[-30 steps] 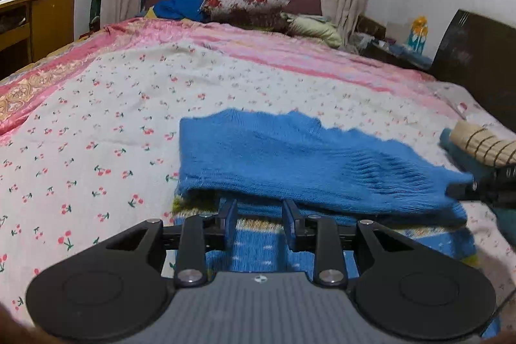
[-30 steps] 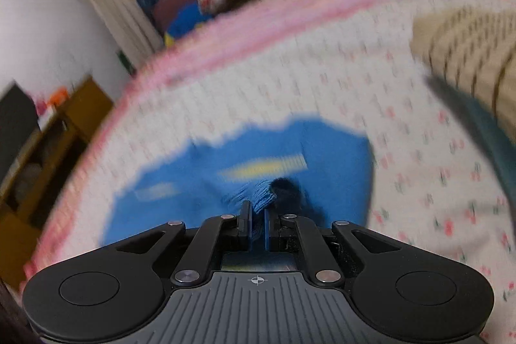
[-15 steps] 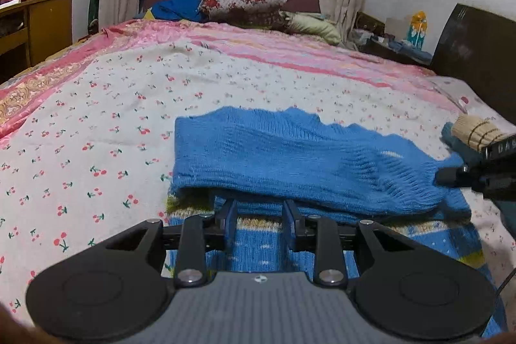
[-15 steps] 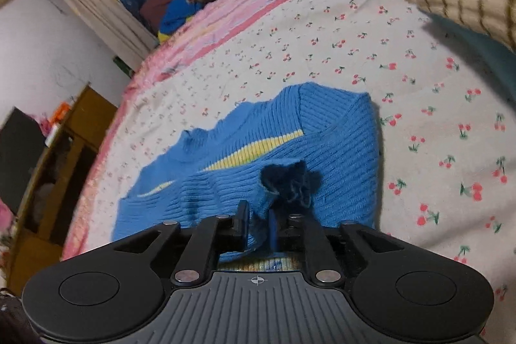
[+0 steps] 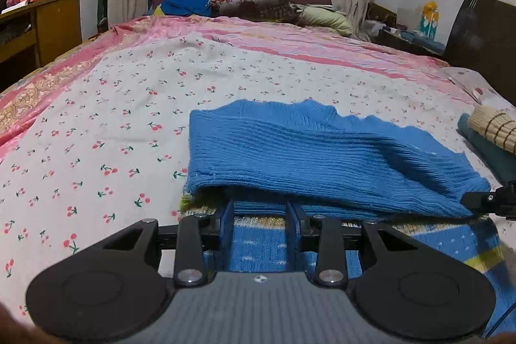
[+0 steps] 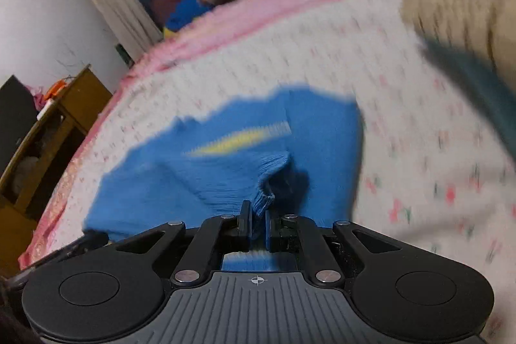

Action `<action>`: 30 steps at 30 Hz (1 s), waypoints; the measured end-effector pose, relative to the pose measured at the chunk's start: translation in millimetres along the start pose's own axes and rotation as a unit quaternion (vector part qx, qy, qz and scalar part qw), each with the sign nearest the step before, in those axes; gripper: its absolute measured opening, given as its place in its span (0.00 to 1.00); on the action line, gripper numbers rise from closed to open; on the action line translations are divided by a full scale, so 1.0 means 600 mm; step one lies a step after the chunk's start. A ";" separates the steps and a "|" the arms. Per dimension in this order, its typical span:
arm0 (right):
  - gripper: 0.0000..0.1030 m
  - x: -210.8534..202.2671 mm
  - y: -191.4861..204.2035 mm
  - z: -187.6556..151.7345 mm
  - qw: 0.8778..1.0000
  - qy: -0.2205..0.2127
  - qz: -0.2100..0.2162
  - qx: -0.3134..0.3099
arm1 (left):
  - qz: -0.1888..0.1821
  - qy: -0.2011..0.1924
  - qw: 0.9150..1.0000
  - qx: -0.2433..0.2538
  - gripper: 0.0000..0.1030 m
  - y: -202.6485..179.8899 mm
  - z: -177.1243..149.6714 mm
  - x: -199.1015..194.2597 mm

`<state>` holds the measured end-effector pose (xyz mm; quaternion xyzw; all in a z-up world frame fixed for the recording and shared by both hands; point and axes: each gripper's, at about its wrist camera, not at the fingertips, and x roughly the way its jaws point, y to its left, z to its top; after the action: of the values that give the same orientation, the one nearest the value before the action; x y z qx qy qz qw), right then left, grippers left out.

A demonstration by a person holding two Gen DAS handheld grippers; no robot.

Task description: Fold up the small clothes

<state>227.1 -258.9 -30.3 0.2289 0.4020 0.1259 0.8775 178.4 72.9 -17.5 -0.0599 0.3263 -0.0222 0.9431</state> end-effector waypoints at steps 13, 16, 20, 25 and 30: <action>0.35 -0.027 0.014 0.039 0.999 -0.031 -0.007 -0.027 | -0.001 -0.012 0.999 0.034 0.39 -0.019 0.017 -0.004; 0.35 -0.030 0.011 0.051 0.999 -0.046 -0.010 -0.024 | 0.003 -0.008 0.999 0.040 0.39 -0.024 0.021 0.004; 0.35 -0.004 0.015 0.057 0.998 -0.039 -0.032 -0.043 | 0.010 0.009 0.999 0.051 0.40 -0.030 0.019 0.020; 0.36 0.025 0.021 0.054 0.996 -0.020 -0.052 -0.067 | 0.006 0.010 0.999 0.053 0.42 -0.028 0.015 0.021; 0.35 0.015 0.039 0.054 0.994 -0.020 -0.033 -0.104 | 0.005 0.006 0.999 0.049 0.43 -0.025 0.012 0.021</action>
<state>256.8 -244.5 -5.9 0.1254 0.3770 0.1331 0.9080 192.5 57.5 -17.5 -0.0123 0.3311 -0.0339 0.9429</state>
